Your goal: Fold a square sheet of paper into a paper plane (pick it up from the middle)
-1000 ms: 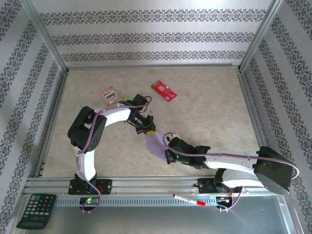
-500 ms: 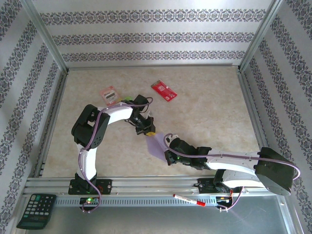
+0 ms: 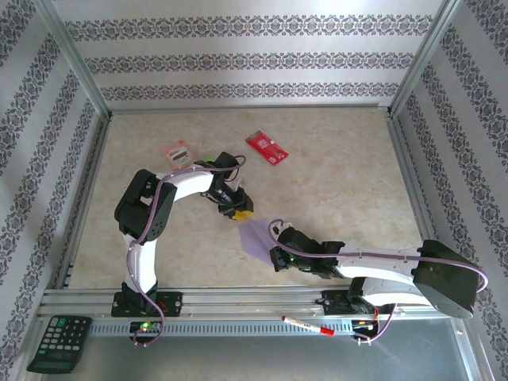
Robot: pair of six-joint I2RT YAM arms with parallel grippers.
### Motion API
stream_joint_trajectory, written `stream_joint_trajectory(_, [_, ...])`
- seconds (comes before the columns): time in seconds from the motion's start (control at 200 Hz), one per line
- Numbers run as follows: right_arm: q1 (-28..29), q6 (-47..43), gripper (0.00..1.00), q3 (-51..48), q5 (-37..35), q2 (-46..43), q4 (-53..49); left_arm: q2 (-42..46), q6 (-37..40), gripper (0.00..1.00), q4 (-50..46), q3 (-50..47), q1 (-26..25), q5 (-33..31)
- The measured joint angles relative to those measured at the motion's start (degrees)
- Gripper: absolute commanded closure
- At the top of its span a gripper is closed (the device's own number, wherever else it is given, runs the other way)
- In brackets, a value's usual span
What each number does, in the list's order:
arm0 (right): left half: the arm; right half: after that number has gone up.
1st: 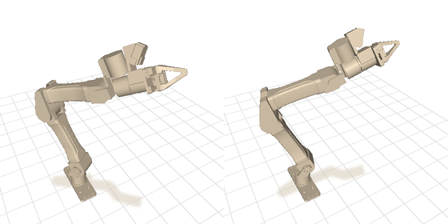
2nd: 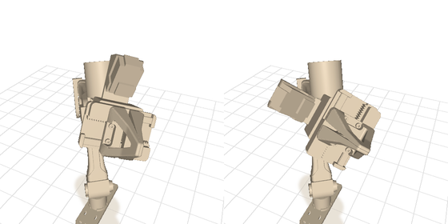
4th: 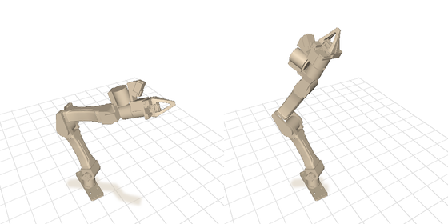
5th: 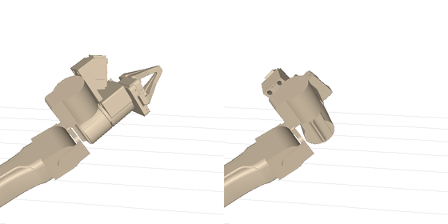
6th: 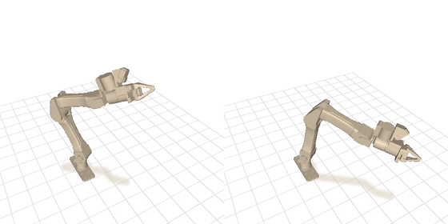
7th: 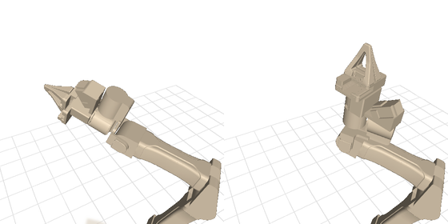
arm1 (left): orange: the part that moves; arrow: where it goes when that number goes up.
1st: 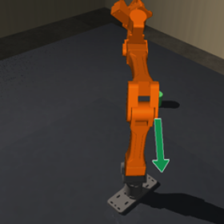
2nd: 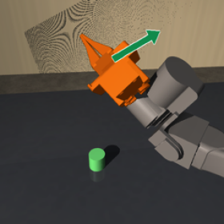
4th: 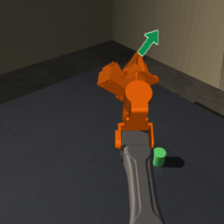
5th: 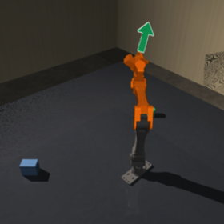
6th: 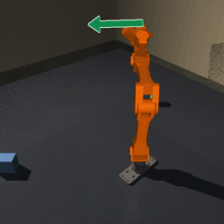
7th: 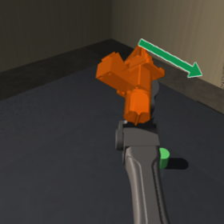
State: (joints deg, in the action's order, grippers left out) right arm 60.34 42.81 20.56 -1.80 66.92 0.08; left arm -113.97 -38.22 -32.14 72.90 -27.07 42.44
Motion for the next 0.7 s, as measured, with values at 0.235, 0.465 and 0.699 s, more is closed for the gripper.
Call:
stream_joint_trajectory(0.235, [-2.1, 3.8, 1.0, -3.15, 2.1, -0.92, 3.15, 7.89, 0.52, 0.63, -0.37, -2.03, 2.01, -3.78])
stream_joint_trajectory(0.465, [-3.89, 5.99, 1.0, -3.5, 4.5, -2.16, 4.83, 16.26, -0.61, 0.63, 2.19, -10.32, 1.66, -3.96])
stream_joint_trajectory(0.699, [-7.3, 7.72, 1.0, -3.5, 7.93, -2.38, 5.73, 21.92, -3.3, 0.63, 5.6, -16.46, -2.51, -3.85])
